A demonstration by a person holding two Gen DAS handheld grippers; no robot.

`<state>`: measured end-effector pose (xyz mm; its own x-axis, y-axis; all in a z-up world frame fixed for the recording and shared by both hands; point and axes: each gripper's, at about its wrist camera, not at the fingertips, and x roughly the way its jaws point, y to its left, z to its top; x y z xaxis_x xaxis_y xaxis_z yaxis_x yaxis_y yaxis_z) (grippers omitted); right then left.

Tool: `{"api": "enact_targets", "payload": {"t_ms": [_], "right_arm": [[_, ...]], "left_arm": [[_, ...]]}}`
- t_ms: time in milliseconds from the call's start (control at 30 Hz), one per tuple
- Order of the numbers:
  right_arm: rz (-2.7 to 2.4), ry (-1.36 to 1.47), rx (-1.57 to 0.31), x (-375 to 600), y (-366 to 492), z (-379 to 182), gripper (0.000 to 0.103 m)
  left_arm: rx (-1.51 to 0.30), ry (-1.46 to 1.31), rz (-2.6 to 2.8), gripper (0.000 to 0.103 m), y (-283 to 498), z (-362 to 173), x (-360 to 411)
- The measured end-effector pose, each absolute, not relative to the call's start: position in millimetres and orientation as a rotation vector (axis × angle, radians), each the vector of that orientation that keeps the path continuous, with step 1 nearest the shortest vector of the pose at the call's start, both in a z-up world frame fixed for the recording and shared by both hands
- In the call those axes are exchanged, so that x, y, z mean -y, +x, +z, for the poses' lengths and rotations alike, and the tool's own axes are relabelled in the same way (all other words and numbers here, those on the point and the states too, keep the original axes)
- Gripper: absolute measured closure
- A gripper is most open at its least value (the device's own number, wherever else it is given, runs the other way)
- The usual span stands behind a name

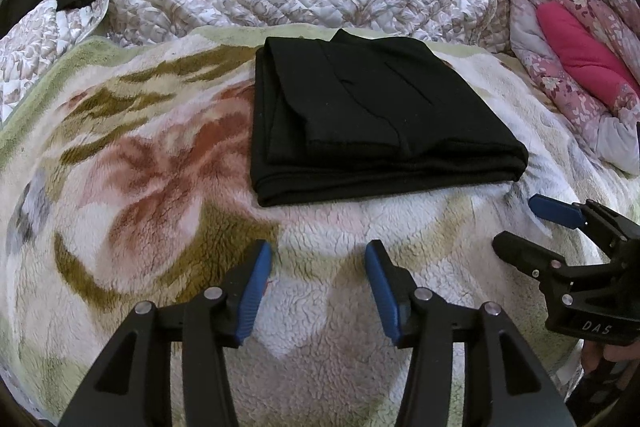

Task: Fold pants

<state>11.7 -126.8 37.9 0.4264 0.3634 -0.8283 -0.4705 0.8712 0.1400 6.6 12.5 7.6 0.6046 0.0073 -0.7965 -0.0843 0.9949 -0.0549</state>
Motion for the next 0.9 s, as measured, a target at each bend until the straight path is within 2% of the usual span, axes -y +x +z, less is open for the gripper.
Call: {"api": "enact_targets", "payload": {"t_ms": [900], "right_arm": [[0.522,-0.120,-1.002,126.8,10.4,37.3,0.027]], "left_arm": [[-0.933,-0.091,0.057,0.050,7.2,6.1,-13.5]]}}
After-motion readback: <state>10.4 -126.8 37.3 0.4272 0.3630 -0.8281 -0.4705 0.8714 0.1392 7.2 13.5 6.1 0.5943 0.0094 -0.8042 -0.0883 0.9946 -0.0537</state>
